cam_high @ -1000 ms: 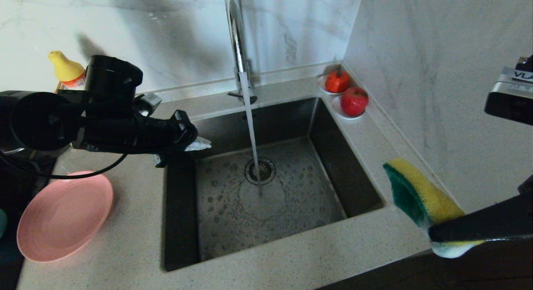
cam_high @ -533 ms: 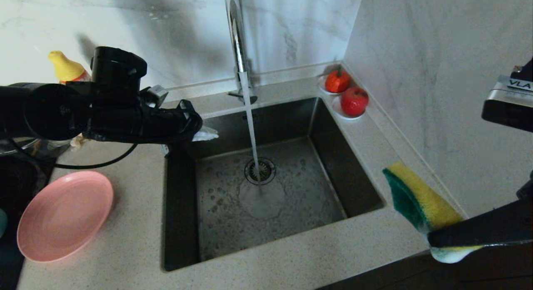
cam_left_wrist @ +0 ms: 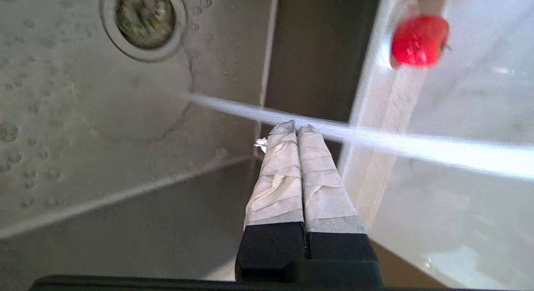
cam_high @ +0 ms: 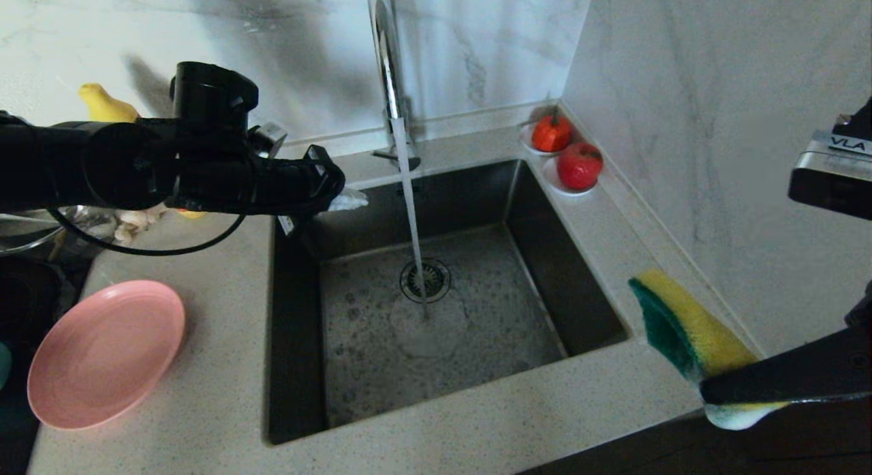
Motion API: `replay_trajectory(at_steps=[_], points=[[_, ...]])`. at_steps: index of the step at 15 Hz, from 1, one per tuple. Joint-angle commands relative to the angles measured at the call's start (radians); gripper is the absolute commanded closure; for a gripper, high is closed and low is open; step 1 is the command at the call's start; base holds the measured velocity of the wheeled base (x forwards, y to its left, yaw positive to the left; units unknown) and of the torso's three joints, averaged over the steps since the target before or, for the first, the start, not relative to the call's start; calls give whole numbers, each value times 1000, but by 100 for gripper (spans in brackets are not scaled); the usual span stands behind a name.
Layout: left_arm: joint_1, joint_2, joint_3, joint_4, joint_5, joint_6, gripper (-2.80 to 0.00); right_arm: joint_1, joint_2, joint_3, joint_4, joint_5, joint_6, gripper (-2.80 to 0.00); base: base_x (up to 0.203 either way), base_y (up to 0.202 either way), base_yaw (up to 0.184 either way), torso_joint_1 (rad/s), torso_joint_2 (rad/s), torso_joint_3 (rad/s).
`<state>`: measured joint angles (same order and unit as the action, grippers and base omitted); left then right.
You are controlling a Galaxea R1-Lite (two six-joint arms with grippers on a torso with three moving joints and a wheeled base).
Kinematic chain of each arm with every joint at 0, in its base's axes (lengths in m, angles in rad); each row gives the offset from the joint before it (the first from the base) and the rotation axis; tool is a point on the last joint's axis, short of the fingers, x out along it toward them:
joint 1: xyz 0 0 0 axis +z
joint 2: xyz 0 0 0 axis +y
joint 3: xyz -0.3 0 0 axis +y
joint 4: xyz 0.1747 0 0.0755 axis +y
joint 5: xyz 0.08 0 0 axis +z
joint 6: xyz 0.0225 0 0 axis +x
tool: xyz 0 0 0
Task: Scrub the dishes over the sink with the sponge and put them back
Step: Turn off the faucet
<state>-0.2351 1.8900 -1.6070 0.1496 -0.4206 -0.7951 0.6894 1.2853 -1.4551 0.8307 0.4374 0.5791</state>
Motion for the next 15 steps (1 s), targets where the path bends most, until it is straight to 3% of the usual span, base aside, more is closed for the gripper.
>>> replay_trajectory(at_steps=[1,15], points=[[0,40,-29,-2,9,-4,0,-1,0,10,4,3,2,0,0,0,0,0,0,0],[0,171,-269,-3,23,-52,0,-39,-4,38,4,4,-32,0,0,0,0,0,0,0]])
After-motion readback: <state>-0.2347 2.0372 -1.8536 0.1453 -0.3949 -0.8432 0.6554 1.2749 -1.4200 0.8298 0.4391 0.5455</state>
